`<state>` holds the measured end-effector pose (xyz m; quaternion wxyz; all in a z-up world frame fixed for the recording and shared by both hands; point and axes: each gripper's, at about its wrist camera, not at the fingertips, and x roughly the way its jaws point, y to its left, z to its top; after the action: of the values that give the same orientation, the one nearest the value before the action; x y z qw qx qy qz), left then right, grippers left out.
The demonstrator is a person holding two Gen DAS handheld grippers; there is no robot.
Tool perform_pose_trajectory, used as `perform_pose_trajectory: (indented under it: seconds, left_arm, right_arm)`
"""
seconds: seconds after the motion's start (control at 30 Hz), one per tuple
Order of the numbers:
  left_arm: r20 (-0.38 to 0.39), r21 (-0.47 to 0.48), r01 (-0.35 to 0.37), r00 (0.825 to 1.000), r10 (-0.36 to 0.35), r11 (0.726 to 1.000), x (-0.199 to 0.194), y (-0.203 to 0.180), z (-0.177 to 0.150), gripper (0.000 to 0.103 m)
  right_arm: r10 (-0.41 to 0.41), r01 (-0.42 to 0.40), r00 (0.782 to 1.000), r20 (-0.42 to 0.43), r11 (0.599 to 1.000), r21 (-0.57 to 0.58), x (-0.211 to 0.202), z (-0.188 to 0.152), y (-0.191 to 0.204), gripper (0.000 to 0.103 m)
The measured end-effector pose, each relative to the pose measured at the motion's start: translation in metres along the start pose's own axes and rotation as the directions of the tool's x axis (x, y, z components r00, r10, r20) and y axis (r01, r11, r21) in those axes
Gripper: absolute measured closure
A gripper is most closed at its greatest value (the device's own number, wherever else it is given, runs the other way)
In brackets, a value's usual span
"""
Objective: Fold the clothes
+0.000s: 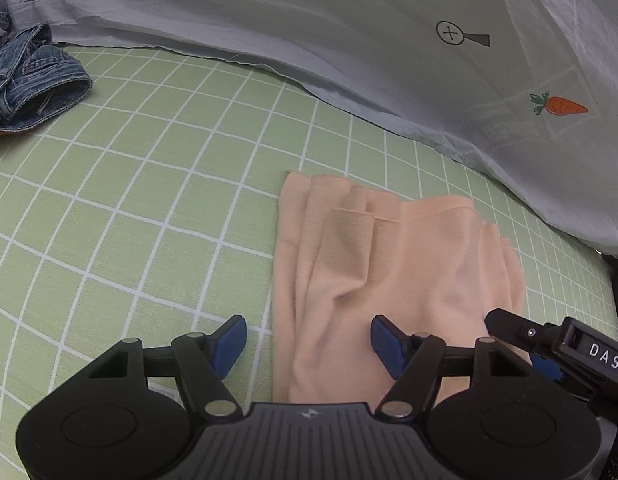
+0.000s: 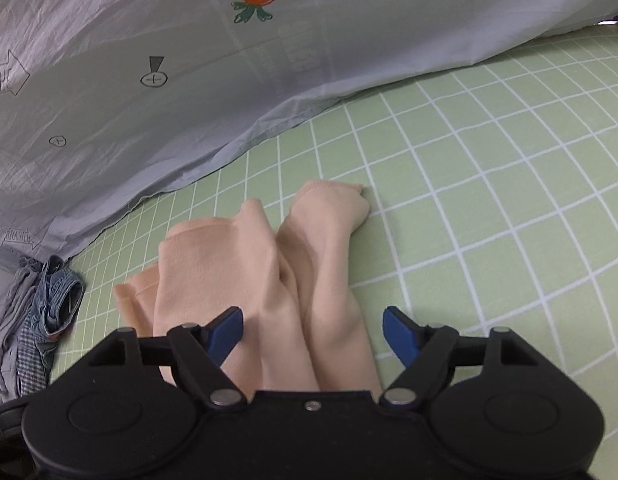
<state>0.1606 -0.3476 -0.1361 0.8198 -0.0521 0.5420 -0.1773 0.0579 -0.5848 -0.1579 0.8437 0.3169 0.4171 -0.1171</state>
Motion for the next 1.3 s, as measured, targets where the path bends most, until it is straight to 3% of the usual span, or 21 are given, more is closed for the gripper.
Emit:
perform_pose_trajectory:
  seconds: [0.13,0.17,0.2,0.27,0.33,0.63,0.83,1.03,1.17,1.3]
  left_arm:
    - [-0.001,-0.029,0.023,1.0,-0.023,0.999,-0.001,0.001,-0.003,0.038]
    - [-0.001,-0.04,0.038,0.999,-0.038,0.998,-0.002,0.002,-0.004,0.052]
    - [-0.002,-0.052,0.053,0.999,-0.053,0.997,-0.003,0.003,-0.005,0.058]
    - [-0.002,-0.074,0.084,0.996,-0.084,0.994,-0.005,0.004,-0.007,0.081]
    - [0.007,-0.061,0.108,0.994,-0.107,0.992,-0.015,0.0,-0.011,0.087]
    - [0.035,0.084,0.187,0.981,-0.191,0.979,-0.075,-0.039,-0.061,0.089]
    - [-0.026,0.142,0.256,0.967,-0.255,0.956,-0.097,-0.068,-0.108,0.089]
    - [-0.125,0.219,0.36,0.932,-0.34,0.907,-0.099,-0.122,-0.155,0.089]
    - [-0.172,0.294,0.411,0.911,-0.376,0.863,-0.1,-0.178,-0.182,0.089]
    - [-0.171,0.36,0.444,0.896,-0.41,0.821,-0.098,-0.251,-0.206,0.089]
  right_arm:
    - [-0.012,0.012,1.0,-0.003,0.998,-0.062,0.004,-0.004,0.012,0.027]
    - [-0.006,0.005,1.0,-0.006,0.997,-0.071,0.004,-0.004,0.014,0.036]
    - [0.009,-0.009,1.0,-0.01,0.997,-0.079,0.003,-0.004,0.015,0.052]
    - [0.03,-0.032,0.999,-0.02,0.995,-0.098,-0.001,-0.005,0.017,0.071]
    - [0.021,-0.022,1.0,-0.004,0.989,-0.145,-0.012,-0.01,0.023,0.083]
    - [-0.047,0.059,0.996,0.075,0.983,-0.172,-0.086,-0.055,0.034,0.086]
    - [-0.13,0.145,0.984,0.121,0.981,-0.129,-0.149,-0.098,0.01,0.086]
    - [-0.24,0.243,0.959,0.151,0.97,-0.002,-0.21,-0.125,-0.043,0.086]
    - [-0.289,0.277,0.941,0.178,0.957,0.091,-0.247,-0.128,-0.093,0.086]
    - [-0.316,0.288,0.918,0.24,0.946,0.147,-0.285,-0.121,-0.156,0.086]
